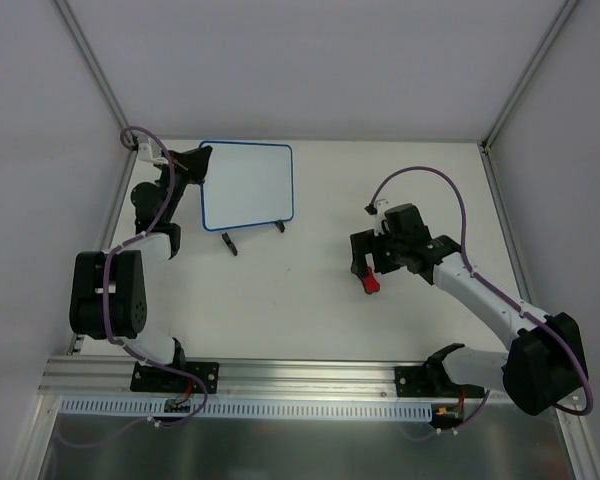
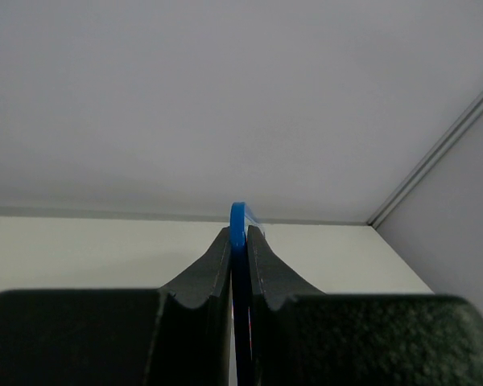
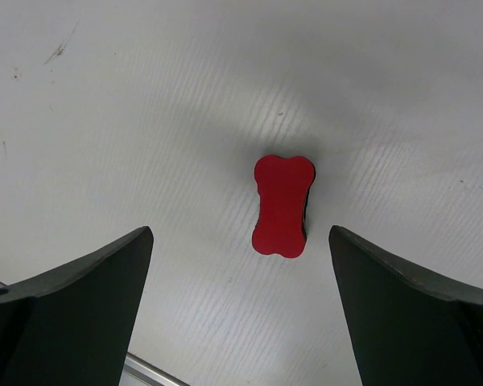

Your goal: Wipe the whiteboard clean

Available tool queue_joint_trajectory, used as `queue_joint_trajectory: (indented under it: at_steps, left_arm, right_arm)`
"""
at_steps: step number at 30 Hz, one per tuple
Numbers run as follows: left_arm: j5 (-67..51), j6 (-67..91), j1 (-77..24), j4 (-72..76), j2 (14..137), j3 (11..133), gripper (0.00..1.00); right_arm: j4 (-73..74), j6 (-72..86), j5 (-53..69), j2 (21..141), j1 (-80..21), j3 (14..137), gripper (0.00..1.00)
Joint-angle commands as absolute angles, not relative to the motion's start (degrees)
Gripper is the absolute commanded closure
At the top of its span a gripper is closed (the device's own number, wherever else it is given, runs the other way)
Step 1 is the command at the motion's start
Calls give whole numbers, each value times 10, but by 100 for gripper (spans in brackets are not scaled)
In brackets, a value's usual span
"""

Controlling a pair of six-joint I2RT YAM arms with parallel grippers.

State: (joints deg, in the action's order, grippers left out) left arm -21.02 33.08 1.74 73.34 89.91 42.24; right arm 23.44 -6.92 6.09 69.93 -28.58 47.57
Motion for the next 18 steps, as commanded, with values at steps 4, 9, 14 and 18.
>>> queue_joint_trajectory:
  at_steps: [4, 9, 14, 18]
  left_arm:
    - [-327, 246, 35, 812, 932, 398, 100]
    - [-362, 198, 45, 781, 954, 402, 100]
    - [-373, 147, 49, 738, 966, 403, 100]
    - [-374, 82, 48, 677, 966, 409, 100]
  right_arm:
    - [237, -71, 80, 680, -283, 480, 4]
    - [241, -69, 87, 673, -283, 477, 4]
    - [240, -65, 91, 670, -283, 472, 4]
    - [241, -62, 91, 668, -283, 468, 4]
